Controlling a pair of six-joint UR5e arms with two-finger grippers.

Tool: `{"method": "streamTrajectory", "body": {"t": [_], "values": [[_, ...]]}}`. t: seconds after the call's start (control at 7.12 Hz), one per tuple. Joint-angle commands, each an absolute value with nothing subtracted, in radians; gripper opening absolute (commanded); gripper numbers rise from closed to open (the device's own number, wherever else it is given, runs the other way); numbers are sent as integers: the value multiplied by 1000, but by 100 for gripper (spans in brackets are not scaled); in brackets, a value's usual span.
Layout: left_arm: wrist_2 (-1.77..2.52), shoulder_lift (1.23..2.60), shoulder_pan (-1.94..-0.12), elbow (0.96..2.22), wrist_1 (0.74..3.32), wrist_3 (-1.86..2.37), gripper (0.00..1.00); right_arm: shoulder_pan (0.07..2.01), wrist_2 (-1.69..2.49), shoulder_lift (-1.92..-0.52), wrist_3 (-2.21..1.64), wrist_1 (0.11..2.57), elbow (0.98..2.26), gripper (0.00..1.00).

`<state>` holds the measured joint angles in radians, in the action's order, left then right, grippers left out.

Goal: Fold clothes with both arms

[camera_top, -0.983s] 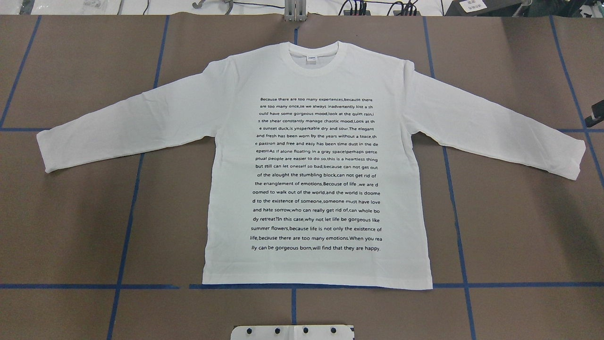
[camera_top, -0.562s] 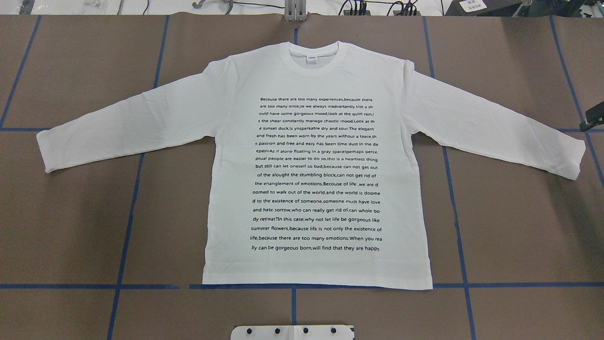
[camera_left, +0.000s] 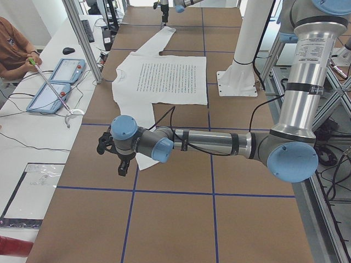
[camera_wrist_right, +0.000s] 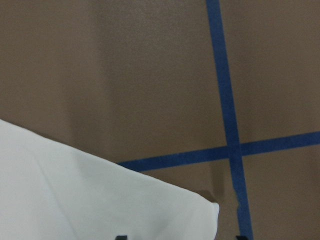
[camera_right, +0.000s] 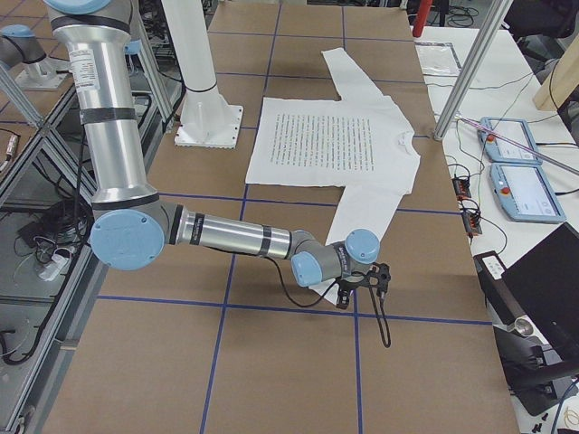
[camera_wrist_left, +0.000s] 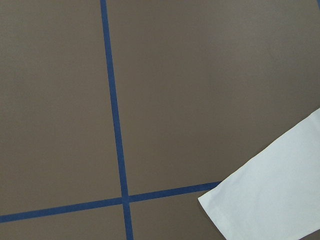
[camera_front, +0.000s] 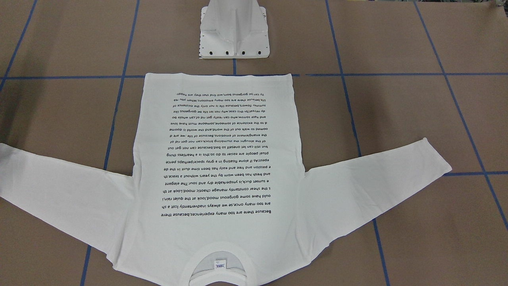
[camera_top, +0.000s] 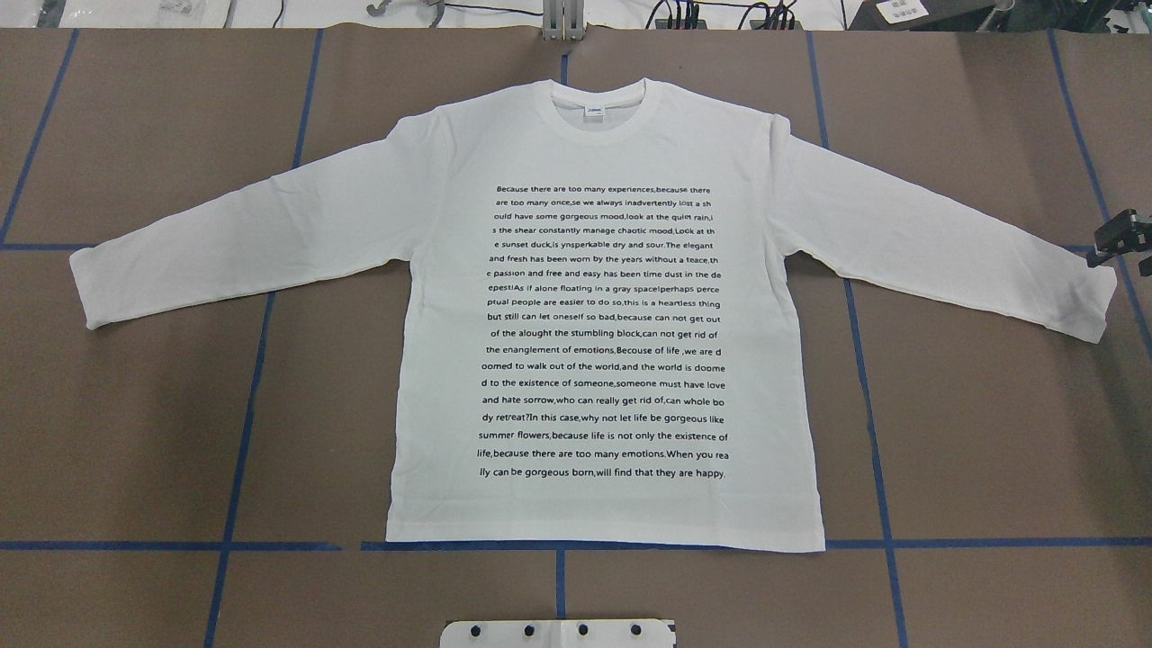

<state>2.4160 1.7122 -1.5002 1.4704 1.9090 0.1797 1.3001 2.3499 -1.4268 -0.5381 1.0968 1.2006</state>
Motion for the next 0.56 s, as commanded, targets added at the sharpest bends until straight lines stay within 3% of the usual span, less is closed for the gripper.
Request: {"method": "streamTrajectory", "body": {"t": [0.0,0.28,0.42], "values": [[2415,1713,-1500,1470,1923,178,100,1287,2349,-1417,-538,1050,1137,77],[2414,1712,-1500,1454,1957,178,100,1284,2347,-1419,-537,1048,1128,71],[2414,1712,-1500,1453,1957,178,100,1284,2347,-1419,-538,1048,1123,51]]}}
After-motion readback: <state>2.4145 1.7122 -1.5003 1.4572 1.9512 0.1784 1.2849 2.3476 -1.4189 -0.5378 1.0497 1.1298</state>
